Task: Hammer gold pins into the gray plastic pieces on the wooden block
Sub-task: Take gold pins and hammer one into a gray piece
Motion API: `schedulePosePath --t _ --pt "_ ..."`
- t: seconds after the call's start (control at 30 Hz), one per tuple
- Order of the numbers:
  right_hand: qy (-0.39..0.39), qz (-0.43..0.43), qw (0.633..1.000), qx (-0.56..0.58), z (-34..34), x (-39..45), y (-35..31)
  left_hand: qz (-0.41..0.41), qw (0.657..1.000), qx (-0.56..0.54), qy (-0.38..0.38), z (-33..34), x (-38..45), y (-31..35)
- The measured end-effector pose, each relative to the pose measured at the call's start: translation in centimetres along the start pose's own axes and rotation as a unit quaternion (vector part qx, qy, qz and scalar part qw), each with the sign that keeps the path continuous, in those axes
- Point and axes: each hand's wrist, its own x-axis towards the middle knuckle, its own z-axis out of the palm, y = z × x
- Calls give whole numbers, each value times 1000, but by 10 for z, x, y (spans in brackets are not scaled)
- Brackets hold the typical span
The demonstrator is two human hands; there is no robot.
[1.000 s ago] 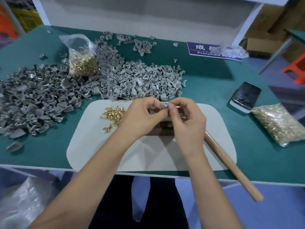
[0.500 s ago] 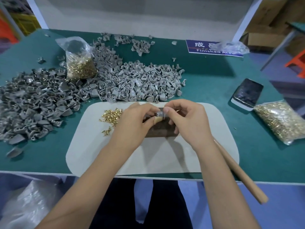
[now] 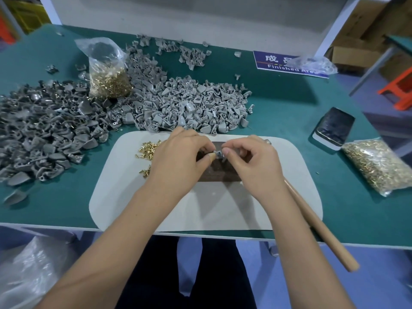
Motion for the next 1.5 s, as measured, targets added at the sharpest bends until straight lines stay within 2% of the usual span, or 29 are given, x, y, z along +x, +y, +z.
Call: schedulePosePath --t 0.2,0.3,0.47,0.73,0.8,0.93,1.13,1.23,1.4,1.5 --pt "-51 20 997 -58 2 3 -8 -15 1000 -26 -2 2 0 -3" --pt "-75 14 989 -129 -1 5 -14 -20 999 -34 -3 4 0 -4" --pt "-108 -26 959 -259 -8 12 -29 -18 999 -46 -1 3 1 -6" --pt "-175 -71 910 -370 -13 20 -44 -22 999 -25 -1 2 2 -5" --pt "-162 -66 918 -356 -12 19 -41 -23 999 -28 1 2 2 -5" --pt "-122 14 963 -239 -12 13 -29 -30 998 -54 -4 5 0 -5" --pt "-130 75 983 -101 -10 12 -16 -27 998 -46 15 9 -1 -6" --pt "-123 78 981 -129 -9 11 -18 -26 998 -47 14 9 -1 -7" --pt "-106 12 954 -279 -7 11 -34 -42 997 -62 11 10 -2 -9" --pt "-99 -1 945 -311 -6 10 -40 -53 996 -66 10 12 0 -9"
